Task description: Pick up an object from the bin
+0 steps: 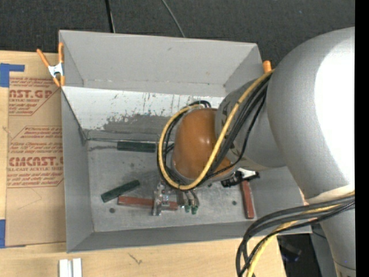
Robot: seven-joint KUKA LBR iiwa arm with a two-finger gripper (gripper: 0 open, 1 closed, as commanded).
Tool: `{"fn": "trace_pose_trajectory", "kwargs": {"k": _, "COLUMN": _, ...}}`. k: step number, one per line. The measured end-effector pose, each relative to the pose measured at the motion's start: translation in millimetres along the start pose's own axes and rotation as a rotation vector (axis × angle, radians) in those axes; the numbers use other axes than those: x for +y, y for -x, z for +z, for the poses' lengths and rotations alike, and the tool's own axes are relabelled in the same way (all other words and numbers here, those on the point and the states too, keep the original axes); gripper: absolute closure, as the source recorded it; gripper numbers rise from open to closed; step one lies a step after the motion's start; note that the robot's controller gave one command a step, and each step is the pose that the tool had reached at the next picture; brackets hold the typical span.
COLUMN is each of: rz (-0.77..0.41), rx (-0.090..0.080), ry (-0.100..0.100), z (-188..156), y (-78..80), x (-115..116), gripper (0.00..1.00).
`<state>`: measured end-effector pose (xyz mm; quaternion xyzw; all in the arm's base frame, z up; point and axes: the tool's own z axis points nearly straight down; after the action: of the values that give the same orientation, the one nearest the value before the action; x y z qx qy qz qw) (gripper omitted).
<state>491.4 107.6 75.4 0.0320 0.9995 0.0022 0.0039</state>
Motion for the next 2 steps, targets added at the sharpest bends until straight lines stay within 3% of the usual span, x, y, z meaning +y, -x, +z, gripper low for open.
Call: {"fn": "trace_pose_trajectory", "kwargs": {"k": 2, "rz": 0.001, "rx": 0.006, "ry": -0.001, "z": -4.6, "y": -1.3, "x": -0.7, "gripper": 1.0}}
